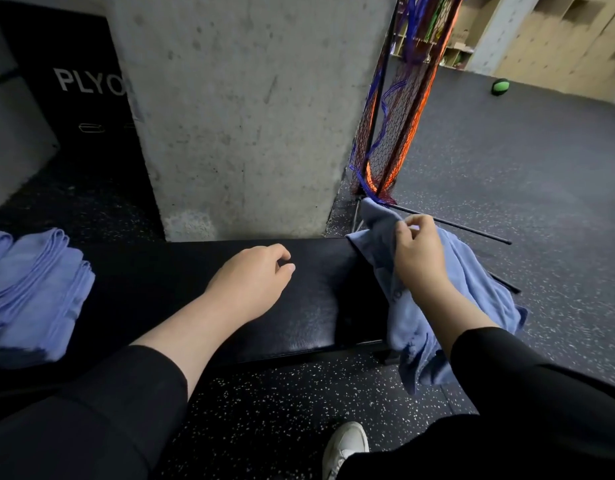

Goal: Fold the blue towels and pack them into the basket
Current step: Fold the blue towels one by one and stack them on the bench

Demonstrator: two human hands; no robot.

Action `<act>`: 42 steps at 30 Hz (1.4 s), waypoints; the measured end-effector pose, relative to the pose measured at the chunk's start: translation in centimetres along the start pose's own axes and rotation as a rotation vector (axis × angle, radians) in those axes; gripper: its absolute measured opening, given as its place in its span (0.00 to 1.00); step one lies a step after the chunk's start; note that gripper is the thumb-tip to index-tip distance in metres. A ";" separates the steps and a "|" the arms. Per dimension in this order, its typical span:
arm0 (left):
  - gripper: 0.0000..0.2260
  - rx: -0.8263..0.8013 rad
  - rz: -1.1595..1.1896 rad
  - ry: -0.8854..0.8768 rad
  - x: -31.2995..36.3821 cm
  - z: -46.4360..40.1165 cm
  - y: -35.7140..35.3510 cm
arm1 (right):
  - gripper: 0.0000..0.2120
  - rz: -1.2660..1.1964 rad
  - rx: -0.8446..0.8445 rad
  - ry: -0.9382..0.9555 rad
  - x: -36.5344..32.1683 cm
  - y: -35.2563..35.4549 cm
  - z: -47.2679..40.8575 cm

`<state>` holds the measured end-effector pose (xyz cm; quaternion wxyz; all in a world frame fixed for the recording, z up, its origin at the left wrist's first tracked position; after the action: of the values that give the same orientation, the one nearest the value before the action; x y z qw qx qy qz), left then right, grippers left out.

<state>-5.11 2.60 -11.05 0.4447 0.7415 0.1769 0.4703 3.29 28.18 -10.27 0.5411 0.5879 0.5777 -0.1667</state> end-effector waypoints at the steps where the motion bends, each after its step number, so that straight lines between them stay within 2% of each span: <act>1: 0.14 0.001 0.018 0.004 -0.1 0.1 0.3 | 0.04 -0.039 0.032 0.010 -0.8 -0.1 0.0; 4: 0.15 0.011 0.073 0.017 -0.5 0.4 1.2 | 0.04 -0.096 0.127 0.071 -3.8 -0.3 0.7; 6: 0.16 0.017 0.099 0.024 -0.9 0.6 1.8 | 0.04 -0.134 0.128 0.100 -5.4 -0.9 1.6; 11: 0.22 0.014 0.287 0.119 -1.9 0.5 2.9 | 0.04 -0.208 -0.076 0.107 -8.7 -4.0 5.3; 14: 0.27 -0.039 0.378 0.176 -2.4 0.5 3.3 | 0.04 -0.316 -0.188 -0.058 -10.2 -6.3 7.8; 17: 0.31 -0.080 0.346 0.220 -3.6 0.6 3.4 | 0.05 -0.415 -0.267 -0.264 -11.4 -8.3 9.9; 19: 0.27 -0.088 0.328 0.240 -4.9 0.8 3.7 | 0.07 -0.461 -0.301 -0.321 -12.5 -9.3 10.7; 21: 0.14 -0.067 0.342 0.247 -5.9 1.1 4.0 | 0.07 -0.547 -0.336 -0.382 -13.5 -10.1 11.1; 23: 0.11 -0.015 0.390 0.260 -6.4 1.0 4.5 | 0.08 -0.607 -0.390 -0.429 -14.3 -10.4 11.2; 28: 0.12 0.074 0.572 0.345 -6.9 1.1 6.9 | 0.07 -0.569 -0.466 -0.317 -14.8 -11.1 10.4; 30: 0.12 0.174 0.742 0.475 -7.1 1.0 7.5 | 0.08 -0.517 -0.484 -0.256 -14.3 -11.4 10.0; 32: 0.09 0.265 0.760 0.503 -7.7 0.7 7.6 | 0.09 -0.470 -0.537 -0.217 -13.9 -11.3 9.9; 35: 0.06 0.202 0.717 0.455 -7.9 0.8 7.1 | 0.07 -0.442 -0.642 -0.187 -13.6 -10.8 10.1; 39: 0.10 0.206 0.860 0.531 -7.1 0.4 6.6 | 0.07 -0.440 -0.704 -0.150 -13.4 -10.0 10.3; 42: 0.12 0.242 0.941 0.510 -6.4 -0.2 6.7 | 0.07 -0.406 -0.738 -0.118 -13.3 -9.4 10.1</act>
<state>-9.53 -5.30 -8.92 0.0410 0.6489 -0.0189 0.7595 -4.15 10.83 -7.15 0.7037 0.2186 0.6707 -0.0850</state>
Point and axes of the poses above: each hand's wrist, its own z-axis away from the middle knuckle, its own y-axis out of the back of the hand, x = y × z, the point moved 1 cm from there along -z, towards the middle knuckle, and after that the axes turned 12 degrees about x, right-handed, at the moved point
